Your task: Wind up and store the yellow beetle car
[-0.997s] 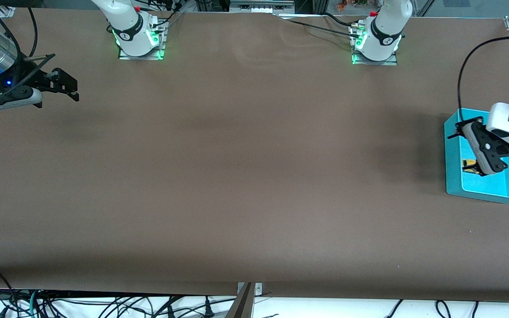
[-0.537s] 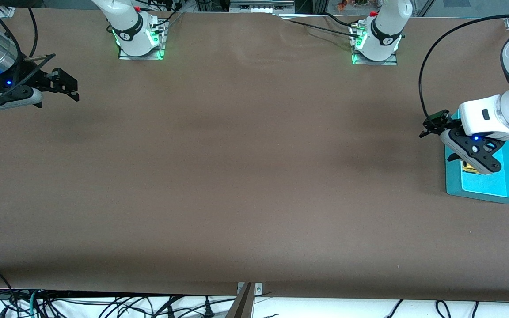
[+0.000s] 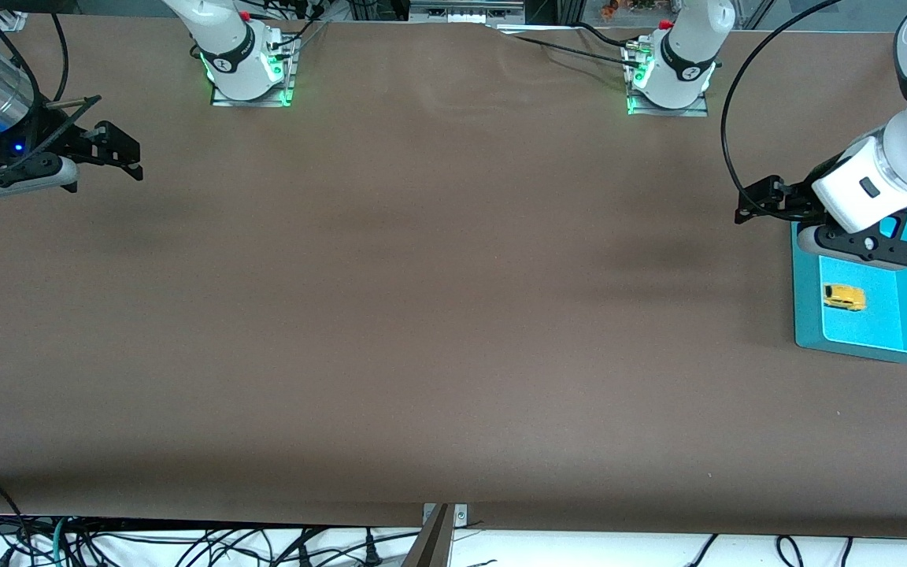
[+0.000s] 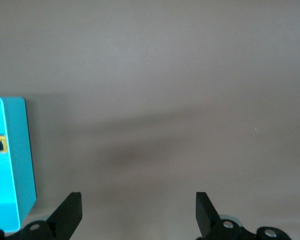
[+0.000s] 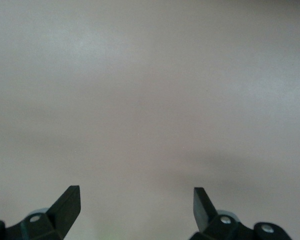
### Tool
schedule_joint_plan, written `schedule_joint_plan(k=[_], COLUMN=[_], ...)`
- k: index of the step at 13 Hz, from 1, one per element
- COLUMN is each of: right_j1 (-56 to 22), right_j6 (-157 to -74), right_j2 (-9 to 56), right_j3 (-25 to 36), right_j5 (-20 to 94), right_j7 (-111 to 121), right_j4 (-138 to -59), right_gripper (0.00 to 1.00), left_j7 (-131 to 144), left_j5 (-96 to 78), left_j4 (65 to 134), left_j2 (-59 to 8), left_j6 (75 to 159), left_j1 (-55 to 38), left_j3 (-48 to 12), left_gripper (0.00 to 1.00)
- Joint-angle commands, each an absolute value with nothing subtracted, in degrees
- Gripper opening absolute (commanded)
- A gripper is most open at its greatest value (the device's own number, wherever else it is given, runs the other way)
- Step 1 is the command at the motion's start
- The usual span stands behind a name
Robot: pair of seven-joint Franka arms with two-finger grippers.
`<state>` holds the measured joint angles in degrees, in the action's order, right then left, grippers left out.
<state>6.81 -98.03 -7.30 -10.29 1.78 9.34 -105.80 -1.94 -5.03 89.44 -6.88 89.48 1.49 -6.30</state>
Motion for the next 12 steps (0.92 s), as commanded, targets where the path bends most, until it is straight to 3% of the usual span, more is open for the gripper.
schedule_joint_plan(k=[1,12], right_j1=[6.33,6.33], right_j6=[-96.68,-96.42], right_j2=[-7.03,-6.94], right_j3=[-10.11,-10.55], right_j5=[1.41,1.67], right_j7=[9.14,9.23], right_j4=[-104.15,-103.89], right_gripper=[1.0,1.0], left_j7=[-0.17,3.25], left_j5=[-2.56,-1.06], left_j4=[87.98,85.17], left_j2=[-6.77,-7.65], left_j6=[88.15,88.24], left_j1=[1.23,2.55], left_j3=[-5.19,-5.01], left_gripper=[1.0,1.0])
